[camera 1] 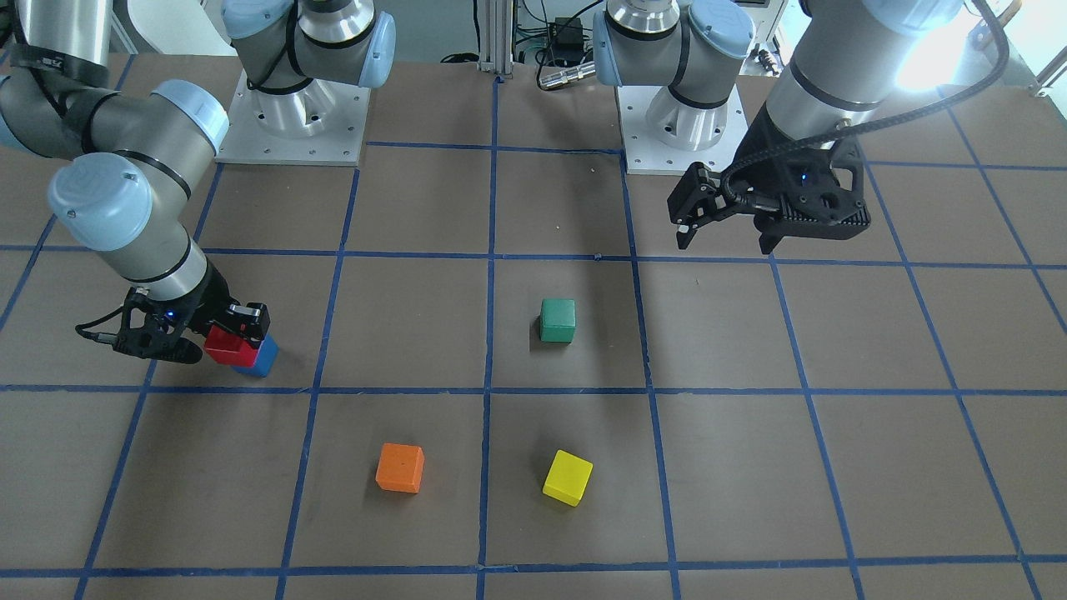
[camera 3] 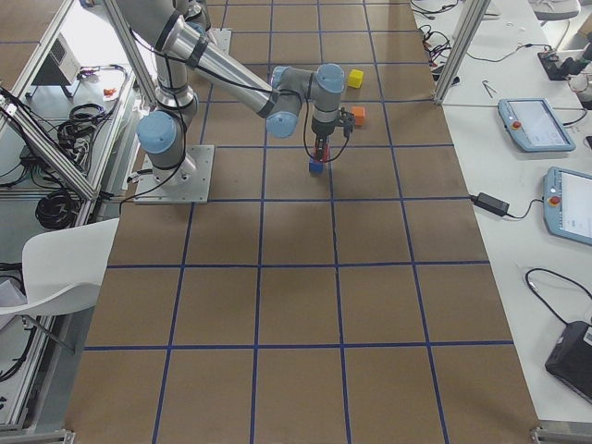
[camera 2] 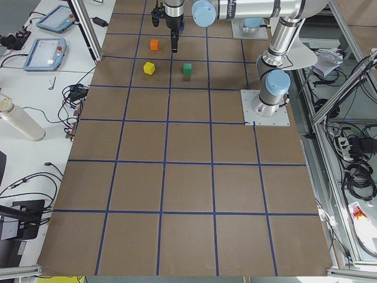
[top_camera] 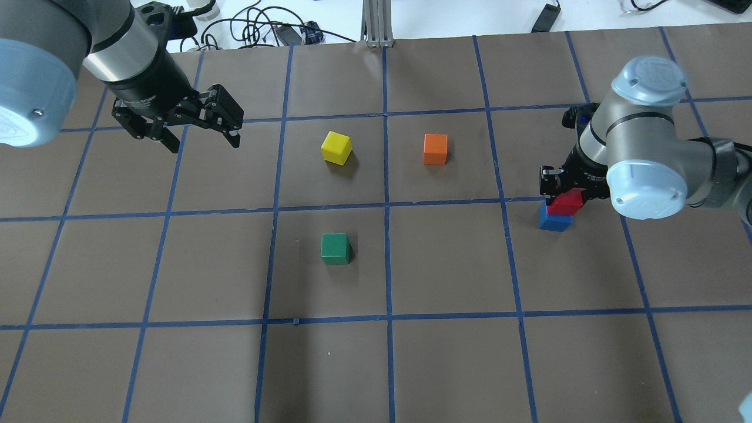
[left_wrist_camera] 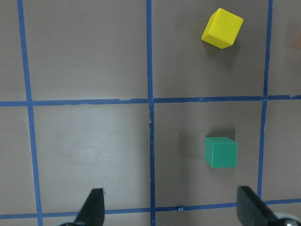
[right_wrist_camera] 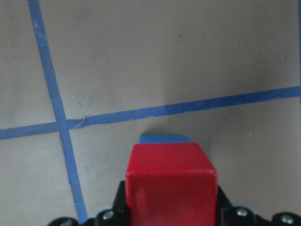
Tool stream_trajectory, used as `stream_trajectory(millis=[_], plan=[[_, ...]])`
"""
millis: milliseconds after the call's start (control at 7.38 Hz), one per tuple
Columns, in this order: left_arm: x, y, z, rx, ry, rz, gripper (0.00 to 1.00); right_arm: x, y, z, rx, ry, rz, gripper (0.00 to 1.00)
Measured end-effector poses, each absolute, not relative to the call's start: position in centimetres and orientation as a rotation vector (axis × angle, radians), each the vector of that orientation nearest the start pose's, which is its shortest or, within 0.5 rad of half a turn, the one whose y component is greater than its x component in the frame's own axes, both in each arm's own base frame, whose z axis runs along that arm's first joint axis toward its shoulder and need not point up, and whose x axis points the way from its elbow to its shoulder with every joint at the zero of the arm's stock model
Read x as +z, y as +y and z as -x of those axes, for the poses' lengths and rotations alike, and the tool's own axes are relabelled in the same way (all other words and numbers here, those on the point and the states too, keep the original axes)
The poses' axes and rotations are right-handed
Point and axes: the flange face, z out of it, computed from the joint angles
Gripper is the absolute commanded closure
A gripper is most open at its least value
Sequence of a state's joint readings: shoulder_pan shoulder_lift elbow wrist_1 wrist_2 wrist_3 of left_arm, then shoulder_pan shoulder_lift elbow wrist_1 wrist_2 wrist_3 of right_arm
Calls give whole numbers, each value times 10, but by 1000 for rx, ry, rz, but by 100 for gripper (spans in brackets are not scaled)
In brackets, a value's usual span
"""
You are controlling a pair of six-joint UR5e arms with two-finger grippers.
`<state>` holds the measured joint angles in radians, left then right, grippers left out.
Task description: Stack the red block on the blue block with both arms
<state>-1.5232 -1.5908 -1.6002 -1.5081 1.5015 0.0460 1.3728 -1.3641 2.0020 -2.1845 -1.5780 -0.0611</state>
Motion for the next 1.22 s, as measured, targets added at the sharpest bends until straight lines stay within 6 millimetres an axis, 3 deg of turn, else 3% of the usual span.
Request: stream_trajectory(millis=[136, 678, 814, 949, 1220], plan=[[471, -508, 116, -33, 3211, 1, 0, 243, -516, -32, 41, 3138, -215, 3], [471, -509, 116, -37, 3212, 0, 0, 243, -514, -32, 50, 3141, -219, 0], [472, -509, 116, -39, 3211, 0, 0, 253, -517, -30, 22, 3151, -220, 0], [473, -508, 116, -41, 3210, 0, 0, 275, -523, -29, -8, 3158, -221, 0], [477, -505, 118, -57, 3207, -3, 0, 352, -528, -32, 12, 3152, -209, 0]])
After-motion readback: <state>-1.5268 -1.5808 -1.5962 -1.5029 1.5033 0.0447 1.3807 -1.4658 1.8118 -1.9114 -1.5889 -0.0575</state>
